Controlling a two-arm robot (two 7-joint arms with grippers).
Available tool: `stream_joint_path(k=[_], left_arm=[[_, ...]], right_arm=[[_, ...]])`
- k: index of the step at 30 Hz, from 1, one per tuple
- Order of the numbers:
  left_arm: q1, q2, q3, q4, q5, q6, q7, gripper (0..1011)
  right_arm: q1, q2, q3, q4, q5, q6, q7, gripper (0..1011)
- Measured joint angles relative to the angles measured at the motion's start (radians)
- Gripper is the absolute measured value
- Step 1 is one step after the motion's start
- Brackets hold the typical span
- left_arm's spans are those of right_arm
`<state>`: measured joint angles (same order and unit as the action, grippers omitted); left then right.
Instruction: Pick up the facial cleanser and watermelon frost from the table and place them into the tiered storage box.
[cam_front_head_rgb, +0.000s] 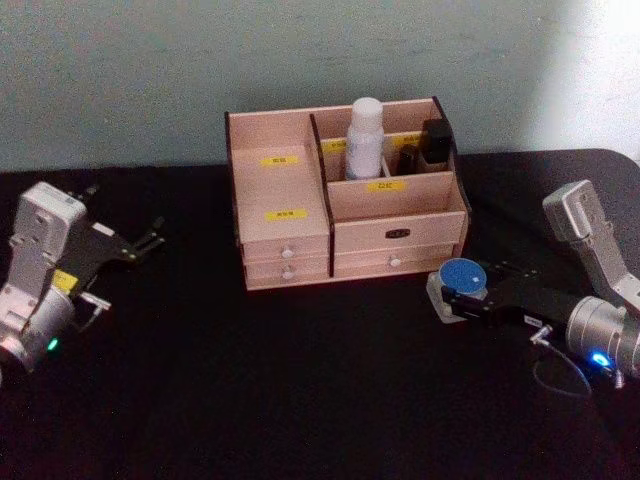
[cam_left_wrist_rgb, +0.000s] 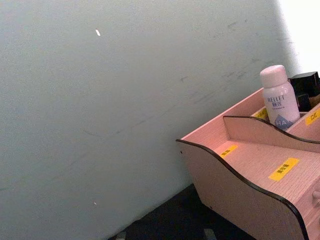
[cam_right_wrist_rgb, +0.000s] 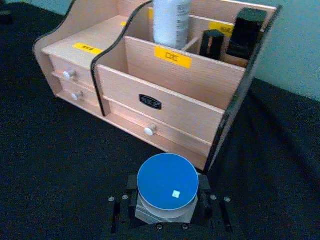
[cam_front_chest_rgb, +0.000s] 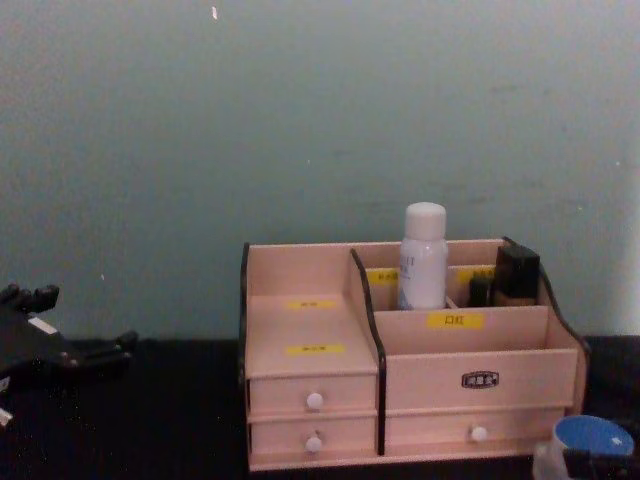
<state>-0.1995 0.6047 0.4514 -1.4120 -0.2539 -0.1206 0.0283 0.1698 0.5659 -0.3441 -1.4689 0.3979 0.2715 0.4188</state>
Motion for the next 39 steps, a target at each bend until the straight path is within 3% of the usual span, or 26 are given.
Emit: stream_joint_path(k=[6,19,28,39], left_arm=[[0.000,0.000,0.000,0.000,0.000,0.000,0.000,1001],[0.000,0.000,0.000,0.000,0.000,0.000,0.000,1001],[0.000,0.000,0.000,0.000,0.000,0.000,0.000,1001],[0.000,0.000,0.000,0.000,0.000,0.000,0.000,1001]], right_arm=[[-0.002,0.012,-0.012,-0.017,-0.028,-0.018,0.017,715],[0.036,0.017,-0.036,-0.072,-0.007,-0.020,0.082,713],[0.123,-0.016,-0.084,-0.075,0.009,-0.024,0.112,713],[0.215,-0.071,-0.134,-0.037,-0.001,-0.026,0.099,713]])
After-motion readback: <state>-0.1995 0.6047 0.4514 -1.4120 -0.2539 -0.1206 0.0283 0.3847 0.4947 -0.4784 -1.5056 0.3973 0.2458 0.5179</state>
